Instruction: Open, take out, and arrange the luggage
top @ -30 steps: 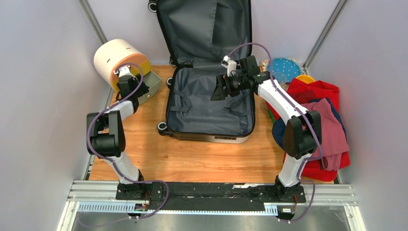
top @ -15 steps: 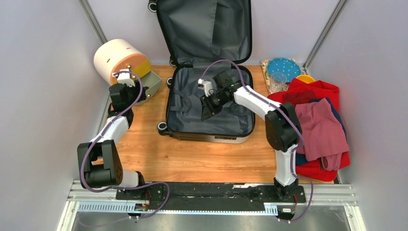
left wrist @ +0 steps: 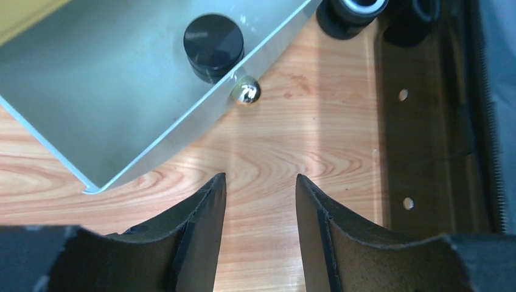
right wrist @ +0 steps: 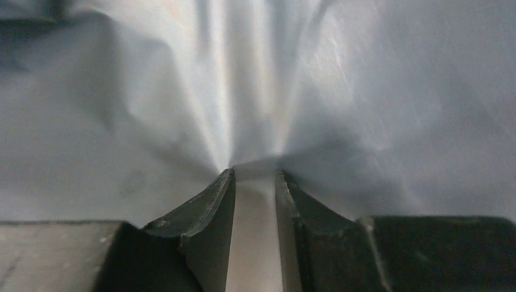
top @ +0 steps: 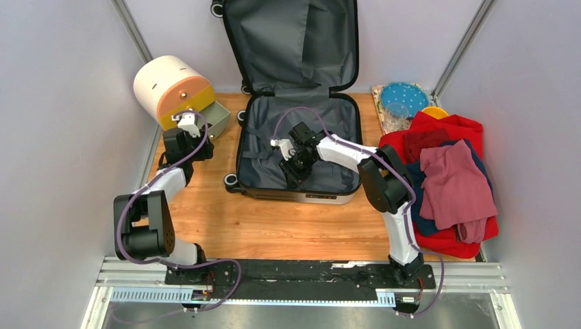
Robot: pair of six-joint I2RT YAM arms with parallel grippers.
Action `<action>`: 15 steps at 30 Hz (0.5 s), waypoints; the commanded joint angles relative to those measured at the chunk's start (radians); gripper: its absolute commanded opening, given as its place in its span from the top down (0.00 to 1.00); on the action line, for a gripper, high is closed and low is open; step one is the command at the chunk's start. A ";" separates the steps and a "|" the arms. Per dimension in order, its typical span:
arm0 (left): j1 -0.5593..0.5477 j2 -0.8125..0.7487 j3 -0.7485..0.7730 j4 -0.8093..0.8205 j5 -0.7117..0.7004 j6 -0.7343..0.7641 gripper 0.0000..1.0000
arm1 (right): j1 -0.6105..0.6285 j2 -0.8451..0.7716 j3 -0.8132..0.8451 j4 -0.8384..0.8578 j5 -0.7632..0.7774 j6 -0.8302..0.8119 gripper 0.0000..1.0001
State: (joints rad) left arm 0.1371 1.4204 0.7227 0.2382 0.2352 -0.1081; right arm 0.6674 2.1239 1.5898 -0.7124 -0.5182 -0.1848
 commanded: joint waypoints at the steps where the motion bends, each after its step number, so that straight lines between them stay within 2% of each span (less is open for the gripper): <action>1: 0.004 0.073 0.001 0.056 -0.017 0.047 0.47 | -0.014 -0.086 -0.037 0.030 0.095 -0.047 0.65; 8: 0.006 0.215 0.087 0.167 -0.088 0.107 0.43 | -0.084 -0.177 -0.030 0.013 0.035 -0.048 0.55; 15: 0.002 0.316 0.178 0.265 -0.209 0.214 0.41 | -0.153 -0.226 0.025 -0.013 -0.011 -0.004 0.52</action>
State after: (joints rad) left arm 0.1368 1.7100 0.8371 0.3553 0.1276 0.0128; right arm 0.5415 1.9678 1.5654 -0.7200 -0.4892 -0.2070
